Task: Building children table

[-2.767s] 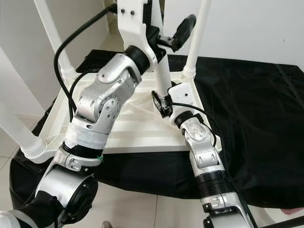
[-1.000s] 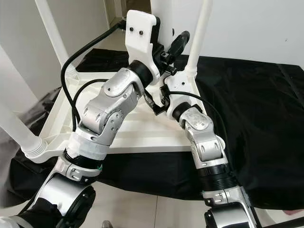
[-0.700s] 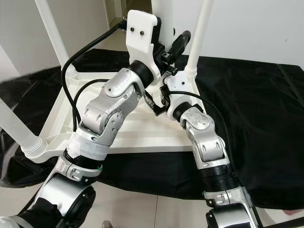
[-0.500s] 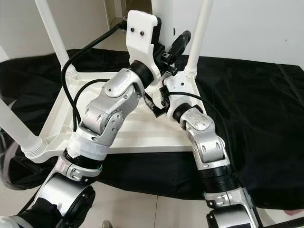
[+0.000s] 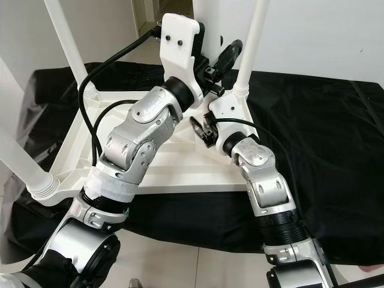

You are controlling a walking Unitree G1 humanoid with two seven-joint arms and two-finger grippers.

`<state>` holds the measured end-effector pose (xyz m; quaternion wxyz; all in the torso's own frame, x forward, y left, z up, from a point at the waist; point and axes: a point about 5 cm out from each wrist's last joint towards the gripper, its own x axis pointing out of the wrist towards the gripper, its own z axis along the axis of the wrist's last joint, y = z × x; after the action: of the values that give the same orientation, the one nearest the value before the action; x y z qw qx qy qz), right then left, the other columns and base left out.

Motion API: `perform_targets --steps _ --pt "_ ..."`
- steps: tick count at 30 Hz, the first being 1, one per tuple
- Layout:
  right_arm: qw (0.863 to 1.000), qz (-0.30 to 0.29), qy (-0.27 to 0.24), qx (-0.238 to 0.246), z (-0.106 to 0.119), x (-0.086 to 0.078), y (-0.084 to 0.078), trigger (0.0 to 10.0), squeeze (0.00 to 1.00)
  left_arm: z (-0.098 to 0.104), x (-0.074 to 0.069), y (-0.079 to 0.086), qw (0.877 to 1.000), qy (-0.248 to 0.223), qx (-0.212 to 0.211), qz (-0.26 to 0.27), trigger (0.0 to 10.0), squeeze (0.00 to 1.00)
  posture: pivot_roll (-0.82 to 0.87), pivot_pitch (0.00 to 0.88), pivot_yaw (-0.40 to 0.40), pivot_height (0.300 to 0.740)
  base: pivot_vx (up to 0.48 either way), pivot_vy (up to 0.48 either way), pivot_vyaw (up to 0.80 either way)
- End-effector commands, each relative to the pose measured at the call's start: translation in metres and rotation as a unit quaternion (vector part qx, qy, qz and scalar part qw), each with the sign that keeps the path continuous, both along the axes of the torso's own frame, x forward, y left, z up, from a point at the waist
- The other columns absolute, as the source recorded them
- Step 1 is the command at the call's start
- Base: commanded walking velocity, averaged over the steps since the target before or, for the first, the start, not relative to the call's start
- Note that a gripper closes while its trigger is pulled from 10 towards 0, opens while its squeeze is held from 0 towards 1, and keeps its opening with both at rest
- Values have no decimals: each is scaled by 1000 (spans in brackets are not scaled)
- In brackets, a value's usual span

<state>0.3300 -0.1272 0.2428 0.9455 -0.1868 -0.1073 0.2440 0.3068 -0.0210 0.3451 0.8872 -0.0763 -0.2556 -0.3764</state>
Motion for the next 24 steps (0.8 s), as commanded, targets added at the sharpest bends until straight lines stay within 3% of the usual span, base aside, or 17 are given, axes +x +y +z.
perform_targets --steps 1,8,9,10,13,14,24 --pt "1000 25 0 -10 -3 -5 9 0 0 2 -6 -6 999 -9 10 -43 10000 0 11 88 36 740 0 0 0" --pt "1000 20 -1 -10 -3 -5 8 0 0 0 -5 -7 999 -1 11 -49 10000 0 10 83 37 740 0 0 0" --pt "1000 17 1 -8 -4 -5 8 0 0 -2 -5 -8 998 8 10 -54 10000 322 8 77 36 740 0 0 0" --pt "1000 14 5 -5 -5 -5 8 0 0 -4 -4 -8 998 23 3 -66 10000 1000 8 77 36 740 0 0 0" --pt "1000 10 9 -1 -5 -5 7 0 0 -5 -4 -8 997 30 -1 -72 10000 1000 8 77 36 740 0 0 0" --pt "1000 4 12 3 -6 -4 7 10000 0 -5 -4 -8 997 33 -5 -75 10000 1000 7 72 38 740 0 0 0" --pt "1000 -11 16 17 -8 -4 5 10000 0 -5 -5 -6 996 38 -9 -81 10000 1000 8 69 36 740 0 0 0"
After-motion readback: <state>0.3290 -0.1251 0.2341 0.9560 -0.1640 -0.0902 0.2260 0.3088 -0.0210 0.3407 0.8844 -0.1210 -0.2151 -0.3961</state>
